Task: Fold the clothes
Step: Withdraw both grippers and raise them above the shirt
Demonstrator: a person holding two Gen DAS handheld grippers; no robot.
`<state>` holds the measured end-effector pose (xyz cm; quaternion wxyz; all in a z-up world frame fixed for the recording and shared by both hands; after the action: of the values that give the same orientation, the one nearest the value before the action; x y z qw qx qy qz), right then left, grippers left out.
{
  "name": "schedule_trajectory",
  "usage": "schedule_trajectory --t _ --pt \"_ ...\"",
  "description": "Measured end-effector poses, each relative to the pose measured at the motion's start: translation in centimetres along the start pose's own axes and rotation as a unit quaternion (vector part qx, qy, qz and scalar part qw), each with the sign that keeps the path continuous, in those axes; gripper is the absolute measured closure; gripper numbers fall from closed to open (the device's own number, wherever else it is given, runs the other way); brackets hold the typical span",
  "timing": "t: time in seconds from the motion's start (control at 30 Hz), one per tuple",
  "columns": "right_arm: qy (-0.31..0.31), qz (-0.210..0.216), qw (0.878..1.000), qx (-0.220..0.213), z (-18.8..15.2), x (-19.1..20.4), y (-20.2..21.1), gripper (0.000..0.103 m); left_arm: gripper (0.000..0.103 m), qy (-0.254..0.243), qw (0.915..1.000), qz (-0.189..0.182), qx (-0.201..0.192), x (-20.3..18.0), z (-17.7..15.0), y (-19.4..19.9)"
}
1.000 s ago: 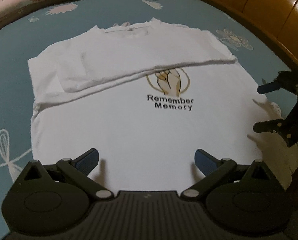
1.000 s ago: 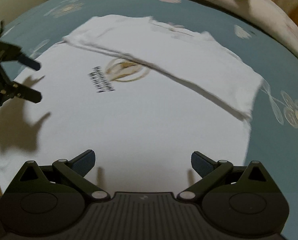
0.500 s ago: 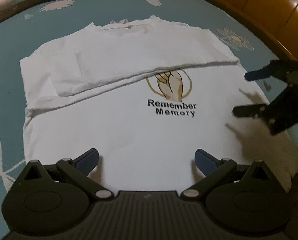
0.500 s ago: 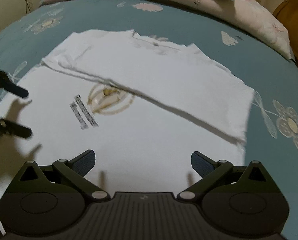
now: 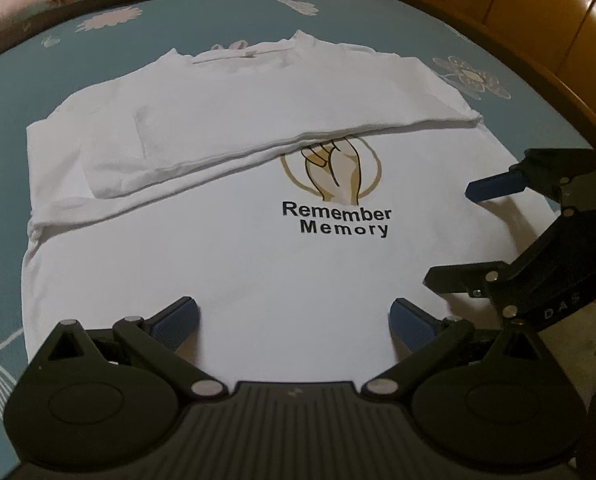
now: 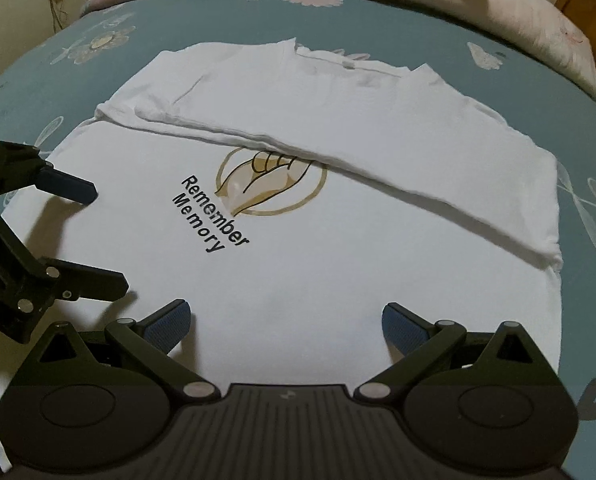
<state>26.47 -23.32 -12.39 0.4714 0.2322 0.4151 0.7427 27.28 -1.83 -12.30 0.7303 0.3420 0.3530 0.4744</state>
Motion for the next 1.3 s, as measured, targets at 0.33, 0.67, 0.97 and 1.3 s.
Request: schedule_trajectory --t 0.33,0.67,0.97,1.3 --pt "-0.008 -0.023 0.998 -0.054 -1.4 0.4 3.4 0.0 0.001 0.066 0.9976 -0.008 -0.021 -0.8 -1.3 1.3" --pt "-0.007 -0.096 0.984 -0.149 -7.8 5.6 14.1 0.0 0.001 0.129 0.9817 0.01 -0.14 -4.1 -6.8 13.8" --pt "-0.058 -0.102 0.989 -0.094 -8.8 6.0 11.2 0.0 0.001 0.129 0.9761 0.043 -0.169 -5.8 -8.3 13.8" --pt "-0.106 -0.068 0.989 -0.077 -12.6 6.1 7.4 0.0 0.001 0.186 0.9729 0.061 -0.123 -3.7 -12.5 8.8"
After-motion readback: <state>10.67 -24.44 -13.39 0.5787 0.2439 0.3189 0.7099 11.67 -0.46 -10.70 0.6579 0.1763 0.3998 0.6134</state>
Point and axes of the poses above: each gripper's, at about its wrist camera, not at the fingertips, and y roughly against the way its jaws point, x to its left, z to its top, the point moved 4 cm from there along -y, roughly the way its jaws point, and after that the axes turned 8 degrees about y, right-handed, at the moved point
